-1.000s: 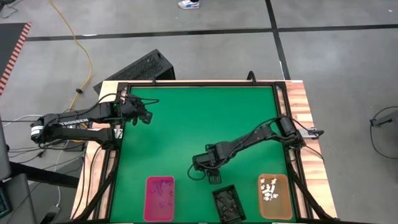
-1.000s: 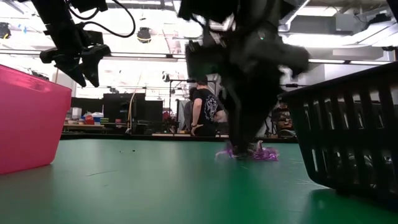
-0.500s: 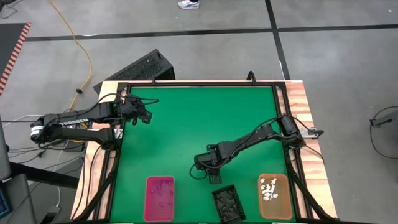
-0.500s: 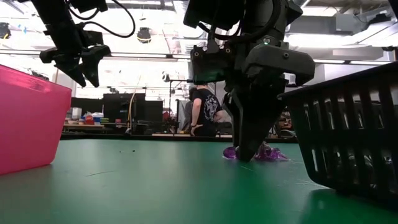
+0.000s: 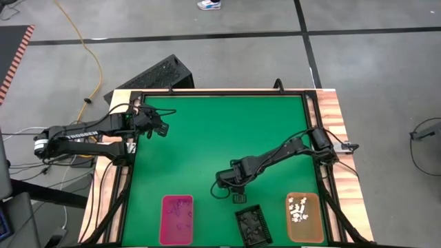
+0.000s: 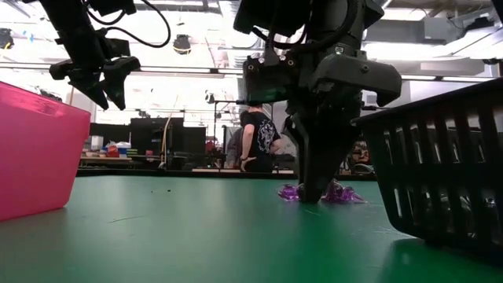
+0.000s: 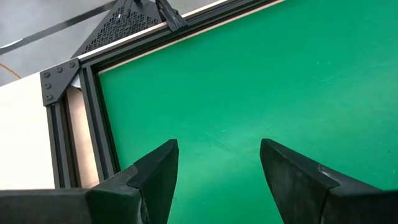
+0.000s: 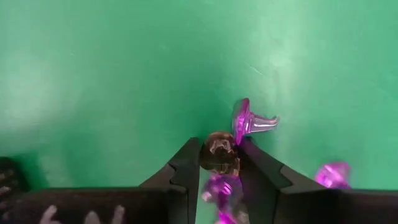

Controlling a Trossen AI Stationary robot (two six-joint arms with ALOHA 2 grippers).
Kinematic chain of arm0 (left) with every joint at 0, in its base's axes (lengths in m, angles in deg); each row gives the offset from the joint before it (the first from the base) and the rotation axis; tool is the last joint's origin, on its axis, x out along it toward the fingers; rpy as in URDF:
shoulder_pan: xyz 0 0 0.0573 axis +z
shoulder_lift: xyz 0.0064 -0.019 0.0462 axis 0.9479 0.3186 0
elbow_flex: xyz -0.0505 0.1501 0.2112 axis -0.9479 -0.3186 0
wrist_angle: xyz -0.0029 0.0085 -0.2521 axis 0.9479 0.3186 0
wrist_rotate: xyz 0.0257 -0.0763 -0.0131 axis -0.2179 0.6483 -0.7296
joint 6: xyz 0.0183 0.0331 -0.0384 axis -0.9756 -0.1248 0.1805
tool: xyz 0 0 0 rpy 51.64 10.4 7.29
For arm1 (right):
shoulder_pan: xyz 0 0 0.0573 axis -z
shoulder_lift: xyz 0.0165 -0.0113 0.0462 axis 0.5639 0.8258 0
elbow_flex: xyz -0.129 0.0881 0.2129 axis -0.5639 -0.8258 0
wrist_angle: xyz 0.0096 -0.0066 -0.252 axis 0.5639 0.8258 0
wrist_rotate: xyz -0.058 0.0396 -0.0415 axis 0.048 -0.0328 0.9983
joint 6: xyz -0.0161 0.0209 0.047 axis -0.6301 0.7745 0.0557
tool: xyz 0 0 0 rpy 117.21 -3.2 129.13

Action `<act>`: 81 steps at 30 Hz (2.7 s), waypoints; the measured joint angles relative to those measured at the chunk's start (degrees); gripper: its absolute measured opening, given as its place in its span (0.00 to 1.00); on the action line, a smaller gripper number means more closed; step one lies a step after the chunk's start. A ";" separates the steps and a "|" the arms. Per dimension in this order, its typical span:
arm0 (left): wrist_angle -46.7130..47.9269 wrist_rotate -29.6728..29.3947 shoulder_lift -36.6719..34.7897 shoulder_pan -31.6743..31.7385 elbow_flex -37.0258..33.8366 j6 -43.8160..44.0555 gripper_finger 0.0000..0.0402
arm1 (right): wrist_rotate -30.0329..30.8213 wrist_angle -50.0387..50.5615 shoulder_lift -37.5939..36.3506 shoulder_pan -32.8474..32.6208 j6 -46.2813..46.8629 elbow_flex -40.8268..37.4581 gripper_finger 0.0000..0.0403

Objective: Sort Halloween decoration
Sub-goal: Put the black skull toy into the black organizing bin

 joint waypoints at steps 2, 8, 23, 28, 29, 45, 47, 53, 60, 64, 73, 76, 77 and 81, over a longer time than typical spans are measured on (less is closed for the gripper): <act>-0.02 -0.02 0.00 0.00 0.00 0.04 0.54 | -0.02 1.65 -1.04 0.00 0.13 0.32 0.29; -0.05 -0.07 -0.02 0.00 0.00 0.07 0.54 | -0.01 4.29 -5.93 -1.29 2.72 1.62 0.29; 0.02 0.57 0.00 0.00 0.00 1.38 0.54 | -3.83 4.83 -12.82 -17.96 15.55 1.68 0.29; -0.08 0.61 -0.01 0.00 0.00 1.65 0.54 | -1.80 3.92 -11.77 -21.55 18.24 1.62 0.35; -0.08 0.61 -0.01 0.00 0.00 1.76 0.54 | -1.84 3.43 -11.77 -21.53 18.34 1.62 0.37; -0.12 3.58 0.00 0.00 0.00 2.97 0.54 | 1.88 6.80 -11.83 -10.56 43.13 1.64 0.53; -0.14 3.56 0.00 0.01 0.00 2.77 0.54 | 3.70 6.92 -11.83 -8.25 48.66 1.64 0.53; -0.30 6.02 0.00 0.02 0.00 -0.86 0.54 | 4.52 7.18 -10.96 -2.13 56.60 1.64 0.53; -0.30 7.65 -0.02 0.02 0.00 -4.03 0.54 | -0.98 6.76 -4.00 -0.55 58.27 1.60 0.53; -0.34 7.62 -0.02 0.02 0.00 -5.42 0.54 | -2.39 7.40 -2.36 -0.56 59.59 1.60 0.53; -0.52 7.67 -0.02 0.00 0.00 -5.64 0.54 | 1.05 9.95 -2.39 0.24 58.59 1.60 0.53; -0.52 7.67 -0.02 0.02 0.00 -5.64 0.54 | 1.38 9.84 -2.39 0.25 58.56 1.60 0.53; -0.56 7.67 -0.02 0.00 0.00 -5.64 0.54 | 1.44 9.82 -2.39 0.37 58.55 1.60 0.52; -0.53 7.65 -0.02 0.01 0.00 -5.63 0.54 | 1.58 8.75 -2.39 0.49 57.99 0.72 0.50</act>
